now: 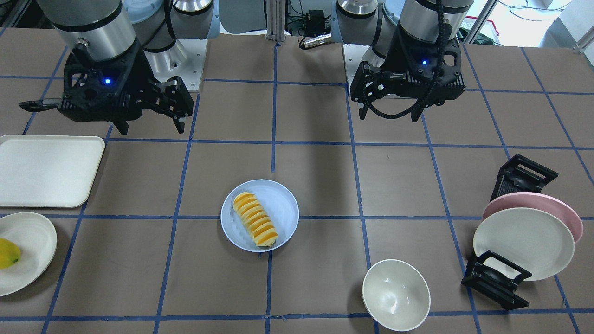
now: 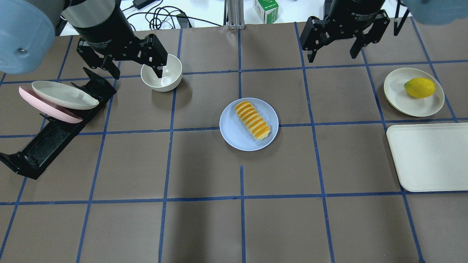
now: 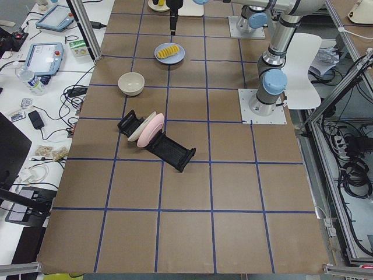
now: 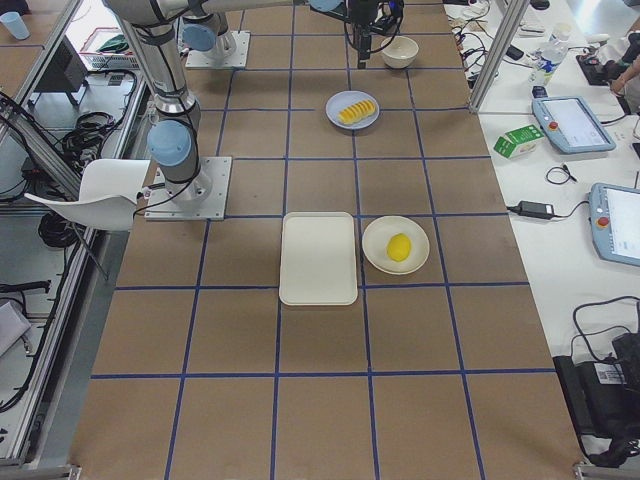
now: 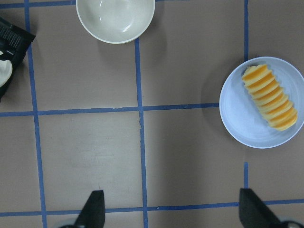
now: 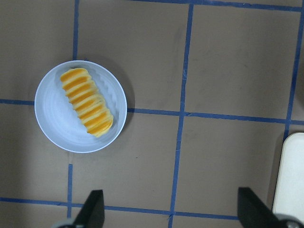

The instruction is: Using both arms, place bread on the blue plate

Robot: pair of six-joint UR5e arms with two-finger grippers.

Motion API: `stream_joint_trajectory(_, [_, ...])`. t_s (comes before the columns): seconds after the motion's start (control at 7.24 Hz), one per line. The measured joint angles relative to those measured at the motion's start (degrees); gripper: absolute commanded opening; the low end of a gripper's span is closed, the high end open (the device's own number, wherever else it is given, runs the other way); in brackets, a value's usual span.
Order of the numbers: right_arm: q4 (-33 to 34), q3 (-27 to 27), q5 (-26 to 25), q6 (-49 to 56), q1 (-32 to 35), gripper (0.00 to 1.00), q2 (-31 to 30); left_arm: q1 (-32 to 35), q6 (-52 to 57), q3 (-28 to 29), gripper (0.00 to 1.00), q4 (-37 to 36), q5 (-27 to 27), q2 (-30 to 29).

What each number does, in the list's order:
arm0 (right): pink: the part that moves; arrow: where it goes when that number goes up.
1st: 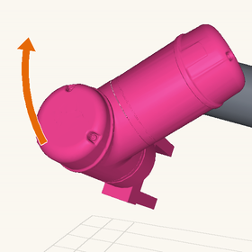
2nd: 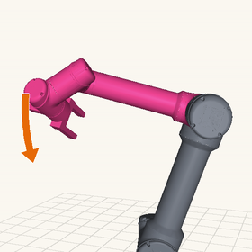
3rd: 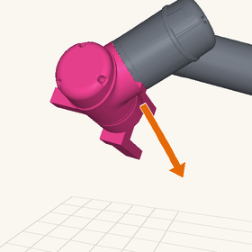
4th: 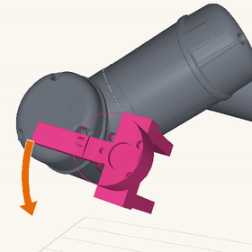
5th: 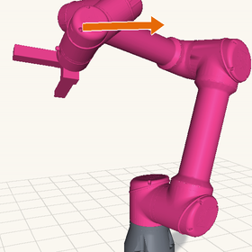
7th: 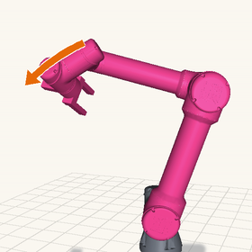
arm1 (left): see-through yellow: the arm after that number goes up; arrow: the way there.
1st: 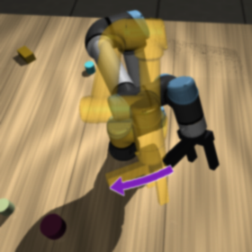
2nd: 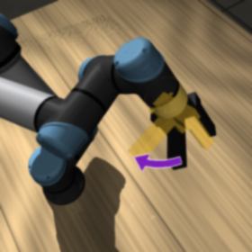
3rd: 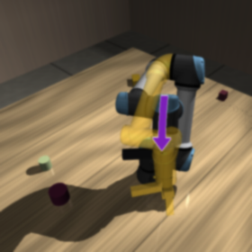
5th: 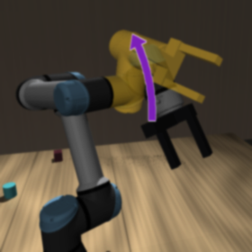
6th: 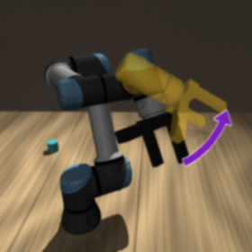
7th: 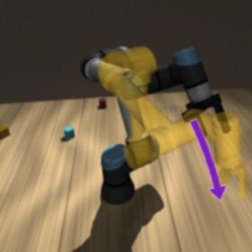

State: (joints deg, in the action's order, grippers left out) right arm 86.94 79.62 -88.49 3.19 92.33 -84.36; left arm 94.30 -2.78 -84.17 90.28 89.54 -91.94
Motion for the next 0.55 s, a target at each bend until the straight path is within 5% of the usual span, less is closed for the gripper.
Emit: stream_joint_trajectory(0.55, [-0.1,1.3,0.5,0.5,-1.5,1.00,-0.4,-0.4,-0.8,0.9,1.00,-0.4,-0.2,-0.9])
